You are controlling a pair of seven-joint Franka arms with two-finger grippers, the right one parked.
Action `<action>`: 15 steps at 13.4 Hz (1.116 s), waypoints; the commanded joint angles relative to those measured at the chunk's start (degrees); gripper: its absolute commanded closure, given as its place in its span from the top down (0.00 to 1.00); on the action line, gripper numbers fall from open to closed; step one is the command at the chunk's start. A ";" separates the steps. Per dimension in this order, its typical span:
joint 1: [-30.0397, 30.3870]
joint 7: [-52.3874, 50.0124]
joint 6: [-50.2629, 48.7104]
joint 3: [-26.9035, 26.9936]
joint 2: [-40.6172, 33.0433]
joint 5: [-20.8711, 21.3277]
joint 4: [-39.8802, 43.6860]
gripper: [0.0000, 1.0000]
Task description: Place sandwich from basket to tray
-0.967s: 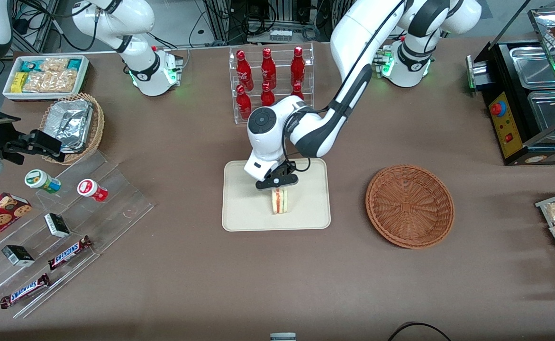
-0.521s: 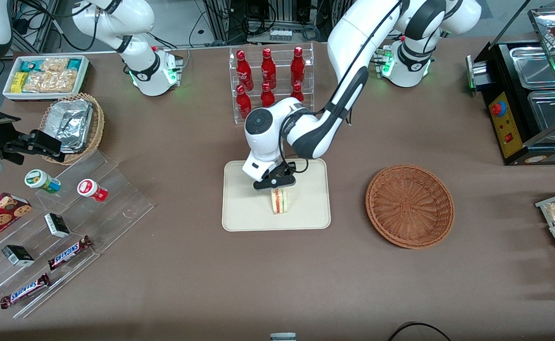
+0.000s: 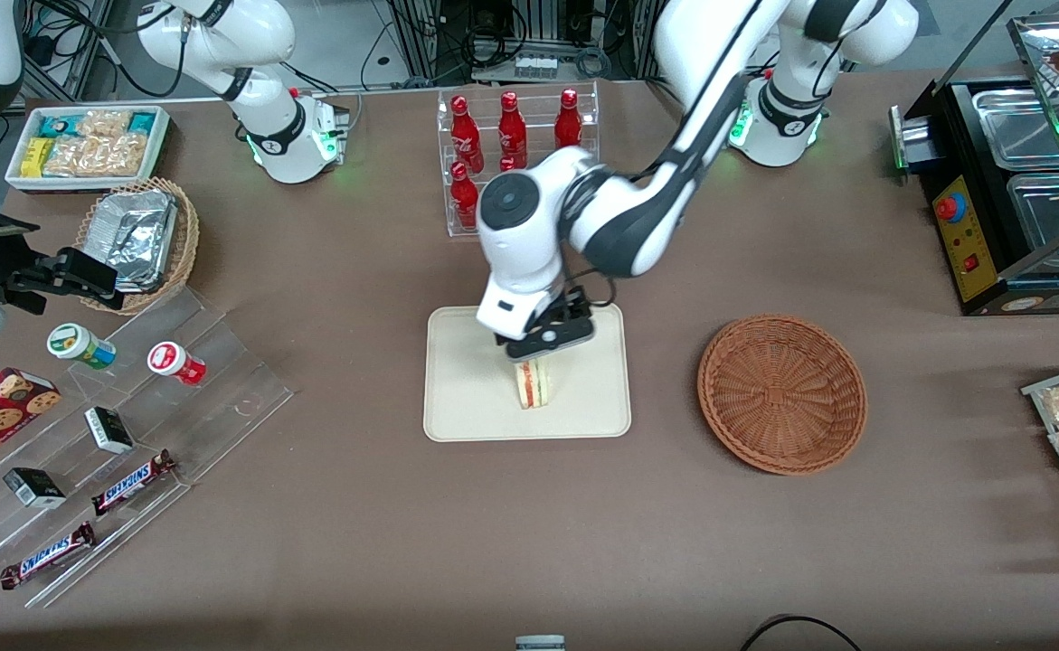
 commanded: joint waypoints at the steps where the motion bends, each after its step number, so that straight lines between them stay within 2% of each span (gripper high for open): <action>1: -0.28 -0.34 -6.13 3.30 -6.44 -2.13 -1.71 1.00; 5: -0.20 1.58 -12.38 8.84 -11.99 -2.40 -1.98 1.00; 8: -0.28 10.71 -17.22 15.42 -14.54 -5.99 -1.98 1.00; 10: -0.28 14.94 -19.94 19.20 -16.65 -6.62 -2.07 1.00; 15: -0.28 32.68 -27.32 30.71 -20.87 -9.51 -2.07 1.00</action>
